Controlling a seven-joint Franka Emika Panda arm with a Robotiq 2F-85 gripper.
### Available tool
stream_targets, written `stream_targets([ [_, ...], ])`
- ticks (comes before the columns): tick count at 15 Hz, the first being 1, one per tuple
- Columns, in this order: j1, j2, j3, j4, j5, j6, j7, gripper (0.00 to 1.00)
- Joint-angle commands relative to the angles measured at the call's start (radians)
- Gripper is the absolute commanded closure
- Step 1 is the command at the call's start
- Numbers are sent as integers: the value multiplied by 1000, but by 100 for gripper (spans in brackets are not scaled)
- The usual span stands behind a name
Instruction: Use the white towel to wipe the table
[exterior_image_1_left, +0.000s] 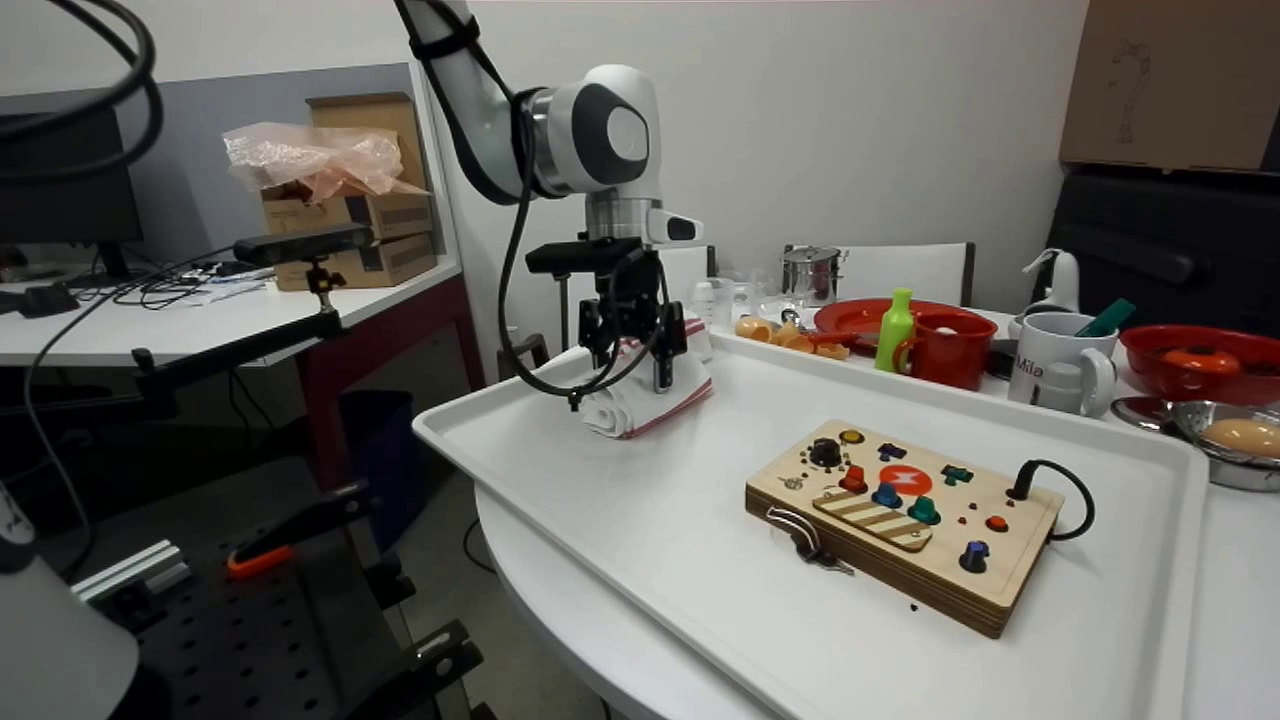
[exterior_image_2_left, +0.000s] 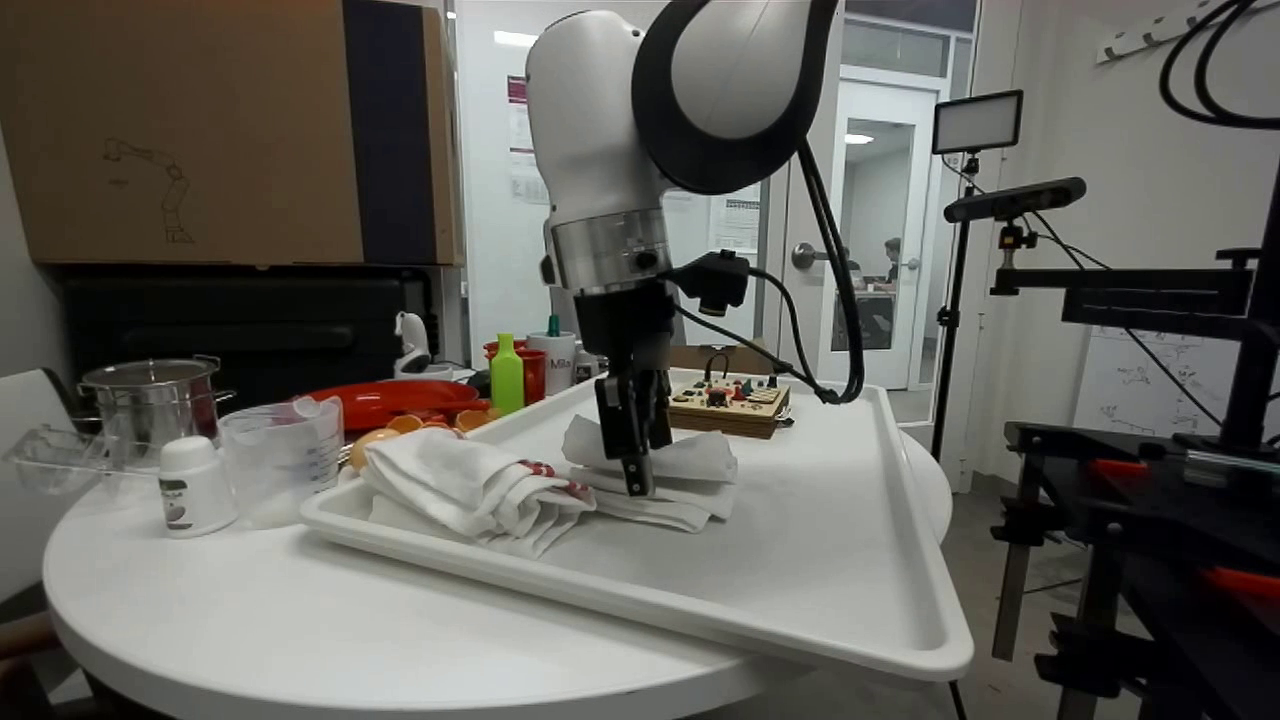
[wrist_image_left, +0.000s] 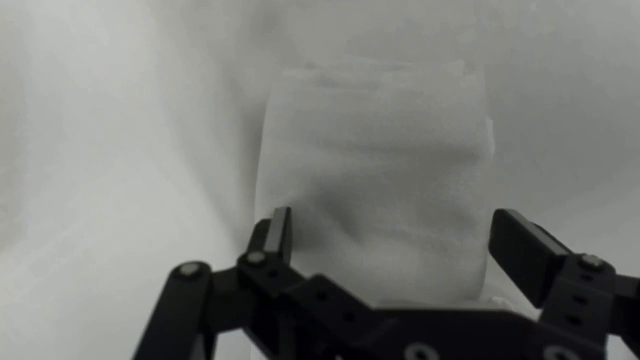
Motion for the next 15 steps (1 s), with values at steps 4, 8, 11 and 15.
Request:
stream_targets([
  [4, 11, 25, -6, 30, 16, -13, -1, 28],
  [8, 15, 20, -10, 27, 15, -10, 11, 57],
  [11, 16, 15, -8, 24, 17, -8, 12, 81],
  [15, 34, 3, -7, 17, 1, -8, 14, 100],
])
